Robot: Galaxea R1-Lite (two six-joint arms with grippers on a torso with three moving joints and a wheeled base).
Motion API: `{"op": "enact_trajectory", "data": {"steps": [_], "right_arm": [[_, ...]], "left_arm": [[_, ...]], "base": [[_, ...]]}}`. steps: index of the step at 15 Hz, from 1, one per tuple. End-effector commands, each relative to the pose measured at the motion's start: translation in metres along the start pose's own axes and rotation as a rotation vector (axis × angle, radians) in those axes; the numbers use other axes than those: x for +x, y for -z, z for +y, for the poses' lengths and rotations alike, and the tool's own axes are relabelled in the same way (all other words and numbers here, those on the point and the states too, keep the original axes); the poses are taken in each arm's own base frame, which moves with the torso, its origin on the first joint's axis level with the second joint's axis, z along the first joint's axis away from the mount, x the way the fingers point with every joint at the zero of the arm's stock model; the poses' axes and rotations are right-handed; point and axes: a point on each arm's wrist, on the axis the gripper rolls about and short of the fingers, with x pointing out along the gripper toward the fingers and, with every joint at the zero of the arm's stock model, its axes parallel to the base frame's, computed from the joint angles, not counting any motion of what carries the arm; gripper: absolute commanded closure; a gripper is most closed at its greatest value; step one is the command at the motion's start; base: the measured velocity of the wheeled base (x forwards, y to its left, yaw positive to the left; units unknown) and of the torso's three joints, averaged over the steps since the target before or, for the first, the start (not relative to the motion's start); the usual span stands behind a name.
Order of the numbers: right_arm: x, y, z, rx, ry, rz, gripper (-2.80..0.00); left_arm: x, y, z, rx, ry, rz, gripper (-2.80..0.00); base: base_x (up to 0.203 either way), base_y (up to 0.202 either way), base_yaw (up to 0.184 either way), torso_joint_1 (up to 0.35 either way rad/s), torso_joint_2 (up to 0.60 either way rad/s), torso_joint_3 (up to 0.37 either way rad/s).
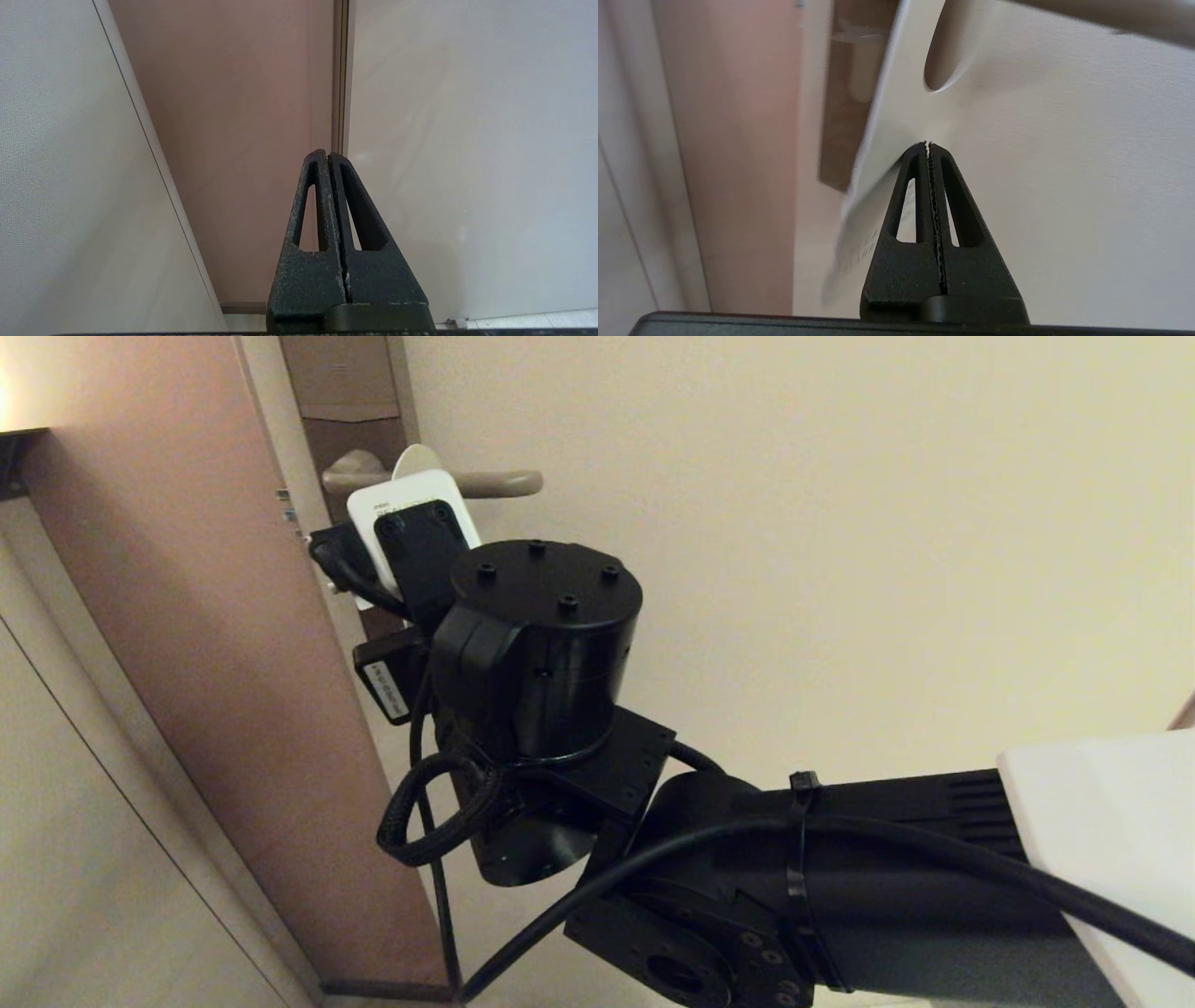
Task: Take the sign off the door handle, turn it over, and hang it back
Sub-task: Hang the sign back with the other side facing out
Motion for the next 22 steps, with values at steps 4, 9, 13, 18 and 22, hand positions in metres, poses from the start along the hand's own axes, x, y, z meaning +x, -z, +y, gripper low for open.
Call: {"op": "enact_trajectory", "data": {"steps": [4,9,13,18,22], "right_arm": [[0.001,0.006,0.014,0.002,-0.016,-0.002,0.0],[0.009,0.009,0.022,0.009,-0.01,-0.022,0.0],[0.017,0.015,0.029,0.002,-0.005,-0.033,0.0],[0.024,0.033,0.04,-0.037,-0.009,-0.021,0.0],[0.027,0.03,0.041,-0.04,-0.007,-0.036,0.0]], "left_arm": [[0.0,0.0,0.0,0.0,0.0,-0.001,0.0],[0.0,0.0,0.0,0.0,0.0,-0.001,0.0],[0.0,0.0,0.0,0.0,0.0,-0.001,0.0],[0.0,0.0,0.0,0.0,0.0,-0.001,0.0],[0.0,0.0,0.0,0.0,0.0,-0.001,0.0]], "base": [[0.0,0.0,0.0,0.0,0.0,0.0],[0.0,0.0,0.0,0.0,0.0,0.0],[0.0,0.0,0.0,0.0,0.0,0.0],[0.0,0.0,0.0,0.0,0.0,0.0],[0.0,0.0,0.0,0.0,0.0,0.0]]}}
